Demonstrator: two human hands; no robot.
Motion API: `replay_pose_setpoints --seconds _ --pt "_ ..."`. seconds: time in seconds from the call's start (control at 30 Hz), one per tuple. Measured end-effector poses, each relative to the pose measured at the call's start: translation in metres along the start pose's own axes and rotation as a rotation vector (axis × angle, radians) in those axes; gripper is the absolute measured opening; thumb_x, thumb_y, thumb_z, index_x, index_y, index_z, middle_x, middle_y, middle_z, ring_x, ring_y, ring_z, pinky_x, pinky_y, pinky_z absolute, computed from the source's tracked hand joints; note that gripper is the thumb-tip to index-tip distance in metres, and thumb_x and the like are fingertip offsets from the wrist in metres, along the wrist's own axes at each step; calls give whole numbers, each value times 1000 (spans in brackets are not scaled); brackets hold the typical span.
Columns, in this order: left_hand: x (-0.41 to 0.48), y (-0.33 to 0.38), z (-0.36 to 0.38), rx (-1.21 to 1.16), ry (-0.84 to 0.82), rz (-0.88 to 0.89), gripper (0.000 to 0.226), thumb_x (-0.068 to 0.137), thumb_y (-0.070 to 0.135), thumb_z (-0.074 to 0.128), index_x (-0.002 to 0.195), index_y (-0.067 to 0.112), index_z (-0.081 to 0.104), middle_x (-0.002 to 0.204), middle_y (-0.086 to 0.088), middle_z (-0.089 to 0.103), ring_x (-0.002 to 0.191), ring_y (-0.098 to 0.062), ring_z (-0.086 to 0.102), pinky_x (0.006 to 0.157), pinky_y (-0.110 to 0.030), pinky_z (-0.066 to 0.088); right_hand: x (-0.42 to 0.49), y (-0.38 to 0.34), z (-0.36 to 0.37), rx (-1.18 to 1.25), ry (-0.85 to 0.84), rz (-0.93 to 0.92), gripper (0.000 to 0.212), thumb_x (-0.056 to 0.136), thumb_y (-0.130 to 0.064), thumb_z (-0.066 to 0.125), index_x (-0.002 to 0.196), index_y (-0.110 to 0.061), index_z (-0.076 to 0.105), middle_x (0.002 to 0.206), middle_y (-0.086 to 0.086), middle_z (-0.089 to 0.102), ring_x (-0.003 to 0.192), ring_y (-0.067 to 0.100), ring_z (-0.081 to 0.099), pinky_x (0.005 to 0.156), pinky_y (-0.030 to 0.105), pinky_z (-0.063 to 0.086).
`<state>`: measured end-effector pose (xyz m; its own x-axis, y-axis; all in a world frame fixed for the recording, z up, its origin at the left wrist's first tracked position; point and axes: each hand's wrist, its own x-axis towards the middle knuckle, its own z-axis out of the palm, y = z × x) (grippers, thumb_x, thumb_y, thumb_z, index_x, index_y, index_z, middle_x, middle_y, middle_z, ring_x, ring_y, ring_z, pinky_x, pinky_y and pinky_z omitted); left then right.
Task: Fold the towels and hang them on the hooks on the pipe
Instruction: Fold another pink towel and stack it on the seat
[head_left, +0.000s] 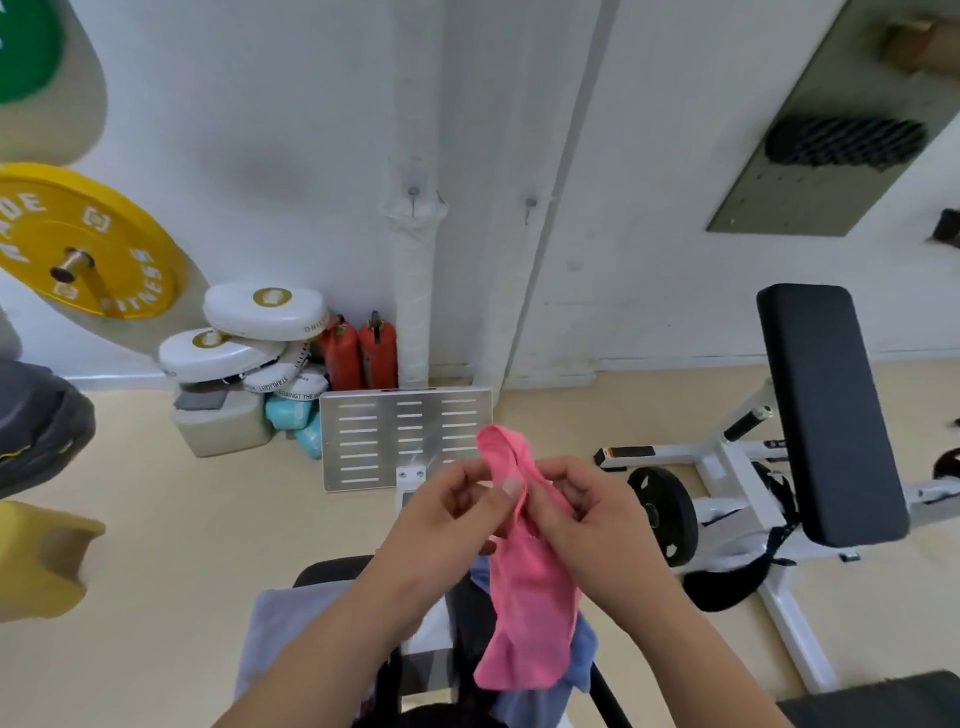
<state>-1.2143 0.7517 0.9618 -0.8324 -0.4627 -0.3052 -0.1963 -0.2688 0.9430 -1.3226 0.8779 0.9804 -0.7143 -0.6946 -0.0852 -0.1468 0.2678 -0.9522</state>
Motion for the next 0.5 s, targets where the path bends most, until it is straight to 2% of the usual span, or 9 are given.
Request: replay_pose_setpoints --seconds 0.07,0.1,0.2,0.27,0.33,0.43,0.5 --pt "-1 -3 7 -29 -25 10 38 91 47 68 111 15 74 103 -19 76 92 -24 74 92 -46 61 -4 -4 0 -9 3 16 24 96 -16 69 87 -36 77 80 1 79 75 20 75 70 29 62" --pt "-2 -5 8 -69 -45 -7 46 91 52 65 109 11 74 103 -20 76 93 -24 74 90 -42 62 -7 -5 0 -32 0 20 20 97 -17 69 86 -32 77 76 -2 78 69 15 73 67 26 60" --pt "-5 -5 9 -88 -98 -45 54 95 61 59 103 10 76 101 -20 78 97 -32 76 91 -42 60 -16 -2 -2 -139 -30 40 15 101 -27 63 90 -26 74 68 -7 71 61 7 65 65 33 58" --pt "-4 -8 10 -5 -58 -37 44 95 53 65 97 11 76 97 -22 77 89 -30 74 87 -45 58 -21 4 -2 -183 -26 48 17 103 -26 58 92 -26 71 69 -2 70 61 16 66 65 36 57" --pt "-1 -17 6 118 -30 -25 27 101 37 60 97 16 77 95 -20 77 87 -31 72 87 -47 57 -24 10 -2 -179 21 51 19 105 -24 55 96 -23 71 75 3 71 65 20 68 62 29 56" --pt "1 -28 -10 220 -30 10 26 104 22 53 105 29 79 94 -2 80 93 -28 75 94 -48 59 -28 26 -10 -184 167 75 21 105 -25 54 101 -24 74 81 -9 73 72 1 64 68 14 49" --pt "1 -30 -24 287 59 36 25 103 19 58 102 30 80 90 3 81 89 -23 76 89 -38 61 -31 40 -21 -199 285 117 21 106 -25 54 106 -27 75 87 -16 74 86 -5 64 78 13 48"
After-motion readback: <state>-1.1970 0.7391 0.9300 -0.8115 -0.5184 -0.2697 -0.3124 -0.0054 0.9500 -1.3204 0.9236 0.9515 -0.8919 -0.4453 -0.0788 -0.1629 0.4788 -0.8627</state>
